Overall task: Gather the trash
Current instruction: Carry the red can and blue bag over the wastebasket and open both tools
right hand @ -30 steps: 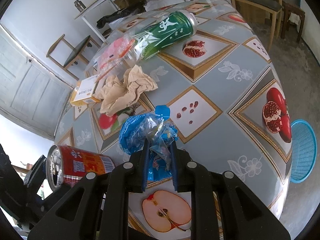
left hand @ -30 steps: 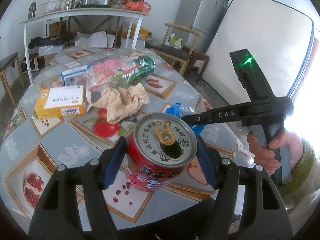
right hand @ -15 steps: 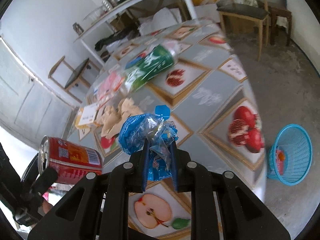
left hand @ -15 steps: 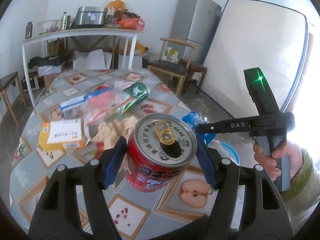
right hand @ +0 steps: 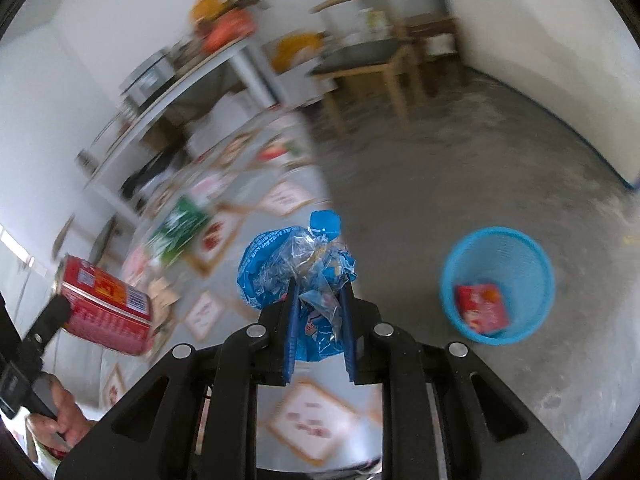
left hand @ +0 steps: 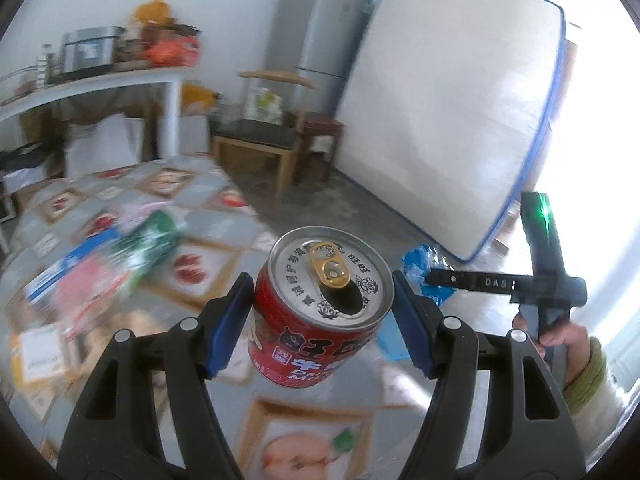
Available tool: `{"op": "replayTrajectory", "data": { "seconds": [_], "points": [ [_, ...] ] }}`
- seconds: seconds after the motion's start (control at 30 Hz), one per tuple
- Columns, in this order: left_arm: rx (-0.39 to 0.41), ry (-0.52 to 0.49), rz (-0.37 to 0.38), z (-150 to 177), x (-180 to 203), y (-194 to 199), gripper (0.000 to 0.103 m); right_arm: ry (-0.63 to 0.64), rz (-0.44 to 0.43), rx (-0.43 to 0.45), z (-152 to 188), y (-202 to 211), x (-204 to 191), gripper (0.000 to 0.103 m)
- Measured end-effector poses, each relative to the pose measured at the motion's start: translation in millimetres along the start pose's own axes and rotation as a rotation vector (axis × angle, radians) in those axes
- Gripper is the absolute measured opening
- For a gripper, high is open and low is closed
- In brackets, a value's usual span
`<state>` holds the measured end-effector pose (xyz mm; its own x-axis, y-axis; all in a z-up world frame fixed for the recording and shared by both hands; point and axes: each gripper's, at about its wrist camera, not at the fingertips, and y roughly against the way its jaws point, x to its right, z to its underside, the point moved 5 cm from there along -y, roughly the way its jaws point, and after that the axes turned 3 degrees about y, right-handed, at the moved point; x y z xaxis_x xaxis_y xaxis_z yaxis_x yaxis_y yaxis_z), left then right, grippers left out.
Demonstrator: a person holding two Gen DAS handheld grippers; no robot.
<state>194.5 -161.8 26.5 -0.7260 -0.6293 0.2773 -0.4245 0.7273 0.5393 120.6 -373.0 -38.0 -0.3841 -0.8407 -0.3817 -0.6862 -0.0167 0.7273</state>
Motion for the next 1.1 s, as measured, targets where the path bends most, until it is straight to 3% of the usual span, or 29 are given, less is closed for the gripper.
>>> {"op": "replayTrajectory", "data": {
  "seconds": [0.2,0.33,0.43,0.57,0.6,0.67,0.8,1.1],
  "points": [
    [-0.119,-0.027,0.125,-21.4,50.0,-74.6,0.066,-0.171,0.102,0.011,6.2,9.1,92.8,0.019],
    [-0.236,-0.01,0.198,-22.2,82.6,-137.6,0.066,-0.257,0.144,-0.031,12.4,-10.2,142.5,0.019],
    [-0.325,0.02,0.225,-18.6,102.4,-187.7,0.066,-0.3,0.179,-0.066,11.7,-32.8,174.0,0.019],
    [-0.371,0.007,0.242,-17.3,131.5,-245.3,0.066,-0.33,0.234,-0.09,-0.7,-64.2,213.8,0.021],
    [-0.38,0.008,0.244,-16.7,135.6,-254.9,0.066,-0.337,0.254,-0.095,-4.9,-74.7,226.6,0.025],
    [-0.384,0.017,0.234,-17.2,141.1,-272.5,0.079,-0.352,0.268,-0.109,-5.7,-87.9,244.6,0.032],
    [-0.345,0.11,0.264,-22.6,135.1,-268.4,0.081,-0.373,0.346,-0.11,-2.2,-100.8,278.6,0.033],
    [-0.232,0.127,0.24,-31.2,92.8,-189.6,0.081,-0.341,0.32,-0.058,15.3,-74.1,258.4,0.034]
  ]
}}
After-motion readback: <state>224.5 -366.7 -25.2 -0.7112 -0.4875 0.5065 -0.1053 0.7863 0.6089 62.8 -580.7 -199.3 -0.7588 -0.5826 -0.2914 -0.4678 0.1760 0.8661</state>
